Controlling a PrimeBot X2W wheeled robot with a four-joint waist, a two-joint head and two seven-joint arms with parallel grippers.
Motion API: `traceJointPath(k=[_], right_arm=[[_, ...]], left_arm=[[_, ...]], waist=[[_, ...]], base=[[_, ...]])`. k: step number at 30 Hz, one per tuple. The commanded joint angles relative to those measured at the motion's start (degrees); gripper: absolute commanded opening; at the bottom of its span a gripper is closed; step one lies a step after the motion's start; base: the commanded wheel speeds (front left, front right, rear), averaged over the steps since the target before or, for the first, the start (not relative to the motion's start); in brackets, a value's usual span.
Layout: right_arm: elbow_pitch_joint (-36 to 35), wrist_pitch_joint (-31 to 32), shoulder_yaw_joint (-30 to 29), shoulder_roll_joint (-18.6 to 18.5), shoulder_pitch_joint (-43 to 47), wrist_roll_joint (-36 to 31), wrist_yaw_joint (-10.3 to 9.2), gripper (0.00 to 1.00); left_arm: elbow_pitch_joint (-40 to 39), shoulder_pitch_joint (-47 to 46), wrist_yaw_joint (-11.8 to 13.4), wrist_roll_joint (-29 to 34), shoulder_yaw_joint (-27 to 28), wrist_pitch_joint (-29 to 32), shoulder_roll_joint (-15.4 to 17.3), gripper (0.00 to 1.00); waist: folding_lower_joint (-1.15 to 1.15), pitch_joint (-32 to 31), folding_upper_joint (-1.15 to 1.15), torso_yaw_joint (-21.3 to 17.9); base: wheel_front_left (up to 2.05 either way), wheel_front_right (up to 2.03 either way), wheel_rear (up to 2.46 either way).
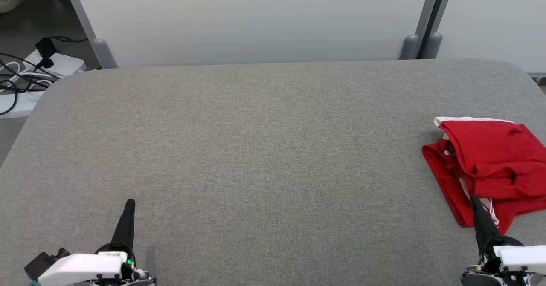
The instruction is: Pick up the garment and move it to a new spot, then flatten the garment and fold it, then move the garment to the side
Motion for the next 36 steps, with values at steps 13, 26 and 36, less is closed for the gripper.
traceJointPath(k=[13,26,36], right_arm=[[0.19,2.22,0.69,-1.04,-4.05,9.99,0.10,0.00],[0.20,2.27,0.63,-0.99,-4.06,9.93,0.10,0.00],[0.20,2.30,0.59,-0.97,-4.06,9.90,0.10,0.00]], left_arm=[[-1.71,-4.40,-1.42,-8.57,3.29,2.45,-0.24,0.00],[-1.72,-4.40,-1.42,-8.57,3.28,2.44,-0.24,0.00],[-1.72,-4.40,-1.42,-8.58,3.28,2.44,-0.24,0.00]], waist=[[0.00,0.13,0.00,-0.55],[0.00,0.13,0.00,-0.55],[0.00,0.13,0.00,-0.55]], base=[[0.00,0.00,0.00],[0.00,0.00,0.00],[0.00,0.00,0.00]])
